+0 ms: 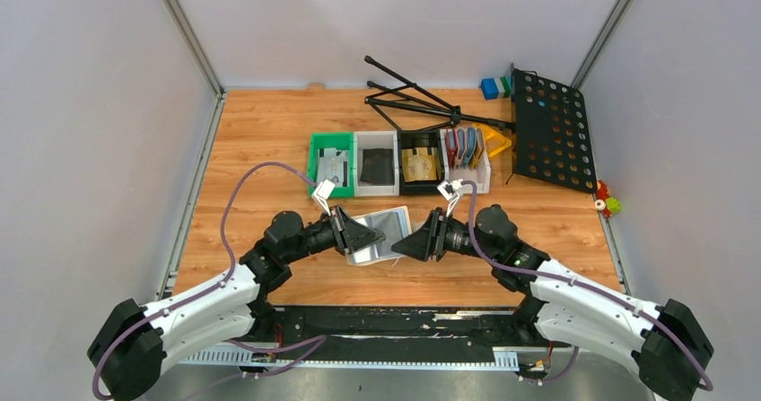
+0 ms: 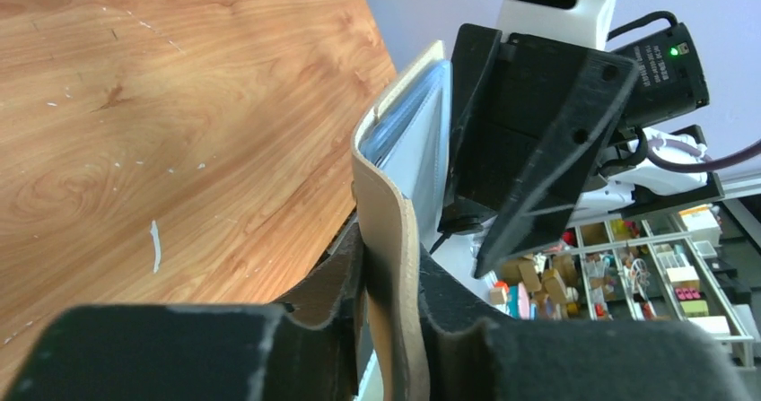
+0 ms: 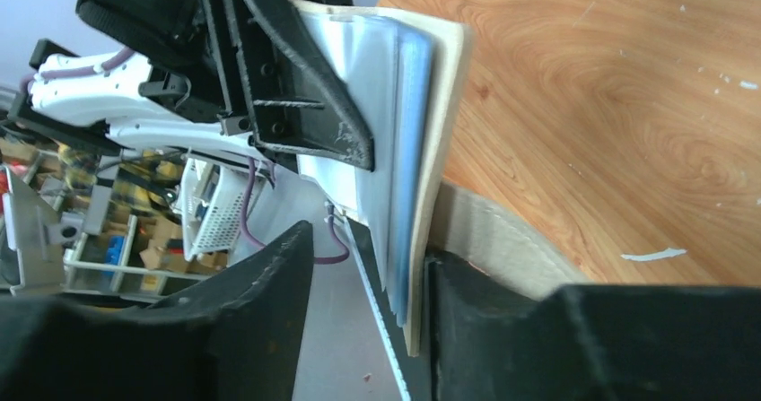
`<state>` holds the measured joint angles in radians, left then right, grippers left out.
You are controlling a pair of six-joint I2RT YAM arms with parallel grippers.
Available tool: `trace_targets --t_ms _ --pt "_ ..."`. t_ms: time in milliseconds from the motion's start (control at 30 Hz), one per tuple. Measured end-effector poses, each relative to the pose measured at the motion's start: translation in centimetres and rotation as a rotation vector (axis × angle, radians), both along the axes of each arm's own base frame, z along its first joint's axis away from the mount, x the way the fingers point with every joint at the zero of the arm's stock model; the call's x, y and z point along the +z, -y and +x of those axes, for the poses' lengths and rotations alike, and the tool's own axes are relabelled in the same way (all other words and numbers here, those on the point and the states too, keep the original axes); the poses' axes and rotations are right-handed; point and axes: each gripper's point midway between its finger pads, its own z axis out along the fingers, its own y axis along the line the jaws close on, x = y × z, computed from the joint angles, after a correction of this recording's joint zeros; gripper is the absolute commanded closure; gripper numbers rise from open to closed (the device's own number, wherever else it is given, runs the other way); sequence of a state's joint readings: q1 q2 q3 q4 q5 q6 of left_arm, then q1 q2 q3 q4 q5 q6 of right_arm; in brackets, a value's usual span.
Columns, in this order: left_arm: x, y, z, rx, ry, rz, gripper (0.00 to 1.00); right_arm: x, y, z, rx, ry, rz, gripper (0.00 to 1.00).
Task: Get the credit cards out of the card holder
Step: Remove the credit card from the card holder.
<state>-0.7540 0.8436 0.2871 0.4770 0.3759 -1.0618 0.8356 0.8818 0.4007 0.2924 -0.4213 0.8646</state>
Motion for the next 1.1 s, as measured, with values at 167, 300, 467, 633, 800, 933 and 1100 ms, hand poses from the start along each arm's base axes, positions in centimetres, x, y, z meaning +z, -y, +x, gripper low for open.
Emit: trace_targets --t_ms 167,300,467,633,800,933,1100 --pt "0.8 -0.4 -0.1 0.016 0.02 -0.014 0.9 1.2 0.7 -0.5 -0.006 0.047 0.009 0.51" --pt "1.2 -0.4 -0.2 0.013 0.027 -0.027 0.92 1.5 1.1 -0.3 -0.035 0.067 0.007 0.69" --pt "1.3 -0.3 -0.4 0.001 0.019 -0.035 0.93 0.7 1.6 0.1 -0.073 0.053 -0.027 0.75" --pt "1.3 -0.2 -0.5 -0.005 0.011 -0.038 0.98 1.1 2.1 0.4 -0.106 0.067 -0.022 0.79" --pt "1.3 -0.1 -0.7 -0.018 0.0 -0.044 1.0 1.1 2.3 0.4 -0.114 0.075 -0.028 0.96" --pt "1.3 0.1 -0.8 -0.033 -0.012 -0.053 1.0 0.7 2.4 0.6 -0.117 0.072 -0.045 1.0" --pt "1.9 0.3 -0.6 -0.038 -0.024 -0.085 1.0 0.7 2.3 1.0 -0.12 0.08 -0.053 0.97"
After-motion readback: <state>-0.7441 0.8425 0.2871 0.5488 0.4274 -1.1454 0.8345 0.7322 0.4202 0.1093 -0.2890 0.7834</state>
